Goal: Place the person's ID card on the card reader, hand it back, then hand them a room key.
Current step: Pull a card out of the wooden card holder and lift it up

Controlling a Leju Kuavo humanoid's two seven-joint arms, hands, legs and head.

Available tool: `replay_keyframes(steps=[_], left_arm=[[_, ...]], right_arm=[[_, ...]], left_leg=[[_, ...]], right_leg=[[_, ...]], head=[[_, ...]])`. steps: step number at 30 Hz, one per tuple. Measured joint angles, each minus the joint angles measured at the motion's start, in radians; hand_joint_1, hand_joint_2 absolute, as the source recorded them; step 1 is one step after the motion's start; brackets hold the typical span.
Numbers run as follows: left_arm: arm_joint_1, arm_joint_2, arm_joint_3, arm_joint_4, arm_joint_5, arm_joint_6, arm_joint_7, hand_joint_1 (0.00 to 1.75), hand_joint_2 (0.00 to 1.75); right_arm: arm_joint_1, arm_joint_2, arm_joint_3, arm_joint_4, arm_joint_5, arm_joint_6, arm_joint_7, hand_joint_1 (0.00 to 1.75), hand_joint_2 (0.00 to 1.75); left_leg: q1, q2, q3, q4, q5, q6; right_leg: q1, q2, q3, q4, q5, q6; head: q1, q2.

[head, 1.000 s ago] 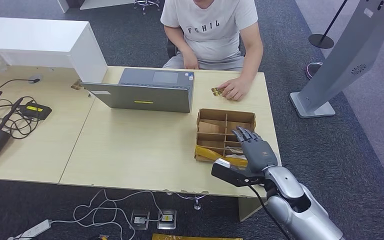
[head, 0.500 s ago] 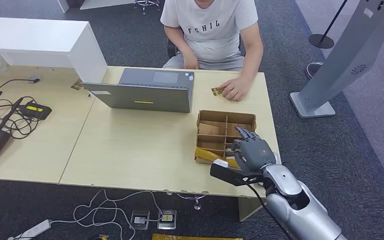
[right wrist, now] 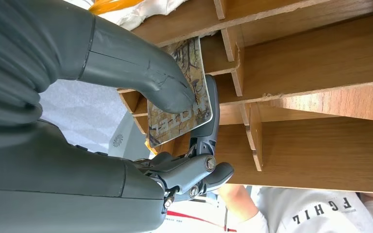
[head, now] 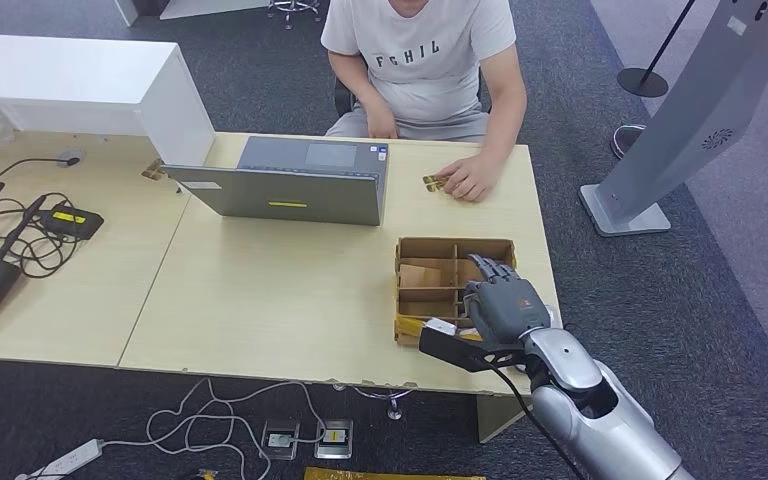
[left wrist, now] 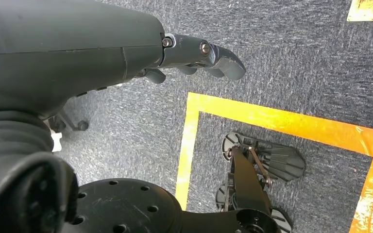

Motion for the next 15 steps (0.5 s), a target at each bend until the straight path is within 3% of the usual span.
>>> replay_keyframes(steps=[15], left_arm=[[0.0, 0.0, 0.0, 0.0, -0.002, 0.002, 0.0, 0.0, 0.0]], right_arm=[[0.002, 0.0, -0.001, 0.0, 0.0, 0.0, 0.0, 1.75, 1.75]], left_leg=[[0.0, 0.0, 0.0, 0.0, 0.0, 0.0]], right_leg=[[0.0, 0.0, 0.0, 0.0, 0.0, 0.0]], head=[[0.0, 0.0]])
